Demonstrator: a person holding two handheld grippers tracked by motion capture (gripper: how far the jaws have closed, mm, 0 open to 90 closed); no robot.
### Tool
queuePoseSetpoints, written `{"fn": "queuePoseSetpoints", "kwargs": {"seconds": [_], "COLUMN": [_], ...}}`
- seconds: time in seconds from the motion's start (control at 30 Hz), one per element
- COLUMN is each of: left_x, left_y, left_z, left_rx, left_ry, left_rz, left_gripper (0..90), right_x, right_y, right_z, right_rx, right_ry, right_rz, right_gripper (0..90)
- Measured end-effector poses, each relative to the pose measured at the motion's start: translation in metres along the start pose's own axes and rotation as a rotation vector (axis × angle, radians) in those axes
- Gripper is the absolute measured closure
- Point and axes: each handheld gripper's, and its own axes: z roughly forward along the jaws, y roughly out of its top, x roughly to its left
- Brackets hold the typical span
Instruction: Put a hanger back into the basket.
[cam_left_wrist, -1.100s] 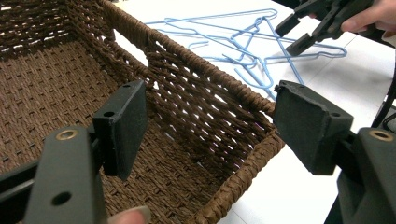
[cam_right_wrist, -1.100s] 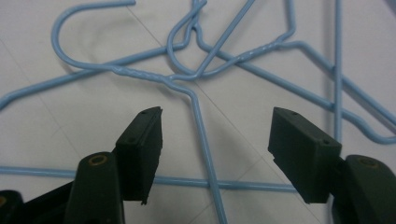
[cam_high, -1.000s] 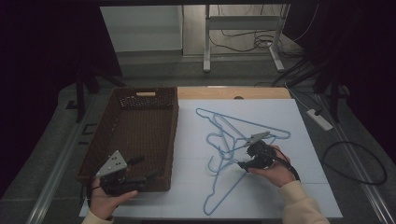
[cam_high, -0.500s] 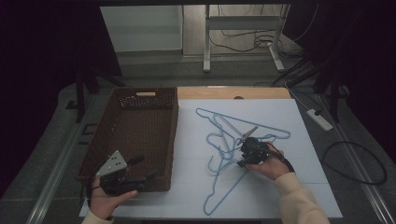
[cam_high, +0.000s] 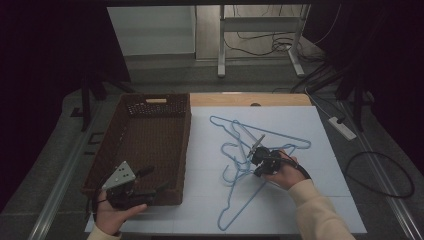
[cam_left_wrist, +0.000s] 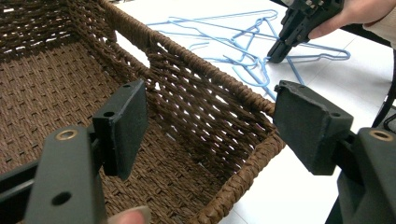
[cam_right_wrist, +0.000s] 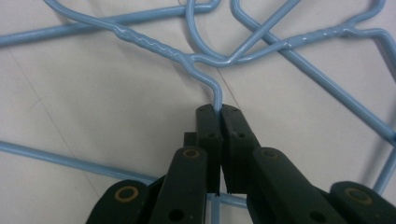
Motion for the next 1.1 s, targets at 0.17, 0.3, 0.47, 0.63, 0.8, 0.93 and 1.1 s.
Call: {"fn": "queuePoseSetpoints", "kwargs": {"seconds": [0.17, 0.3, 0.47, 0.63, 0.8, 0.93, 1.1], "left_x": [0.0, 0.0, -0.001, 0.0, 0.0, -0.001, -0.002], "left_y": [0.0, 0.001, 0.001, 0.001, 0.001, 0.002, 0.004], "left_z": [0.0, -0.001, 0.0, -0.001, -0.001, -0.002, -0.002], "left_rx": [0.0, -0.003, -0.005, -0.006, -0.009, -0.011, -0.015], "left_ry": [0.001, 0.003, 0.005, 0.008, 0.011, 0.013, 0.016], "left_rz": [-0.003, 0.0, 0.001, 0.002, 0.003, 0.007, 0.012], "left_gripper": [27.6, 27.6, 27.6, 27.7, 27.8, 27.8, 27.9], "right_x": [0.003, 0.003, -0.001, -0.004, -0.007, -0.007, -0.004], "right_y": [-0.004, -0.01, -0.021, -0.028, -0.036, -0.043, -0.05], "right_z": [-0.012, -0.028, -0.052, -0.067, -0.081, -0.09, -0.099], "right_rx": [-0.047, -0.111, -0.22, -0.29, -0.367, -0.41, -0.454], "right_ry": [-0.038, -0.055, -0.076, -0.066, -0.061, -0.044, -0.019], "right_rz": [-0.007, 0.012, 0.053, 0.073, 0.095, 0.103, 0.104], "right_gripper": [87.4, 87.6, 87.8, 87.9, 88.0, 88.0, 88.0]}}
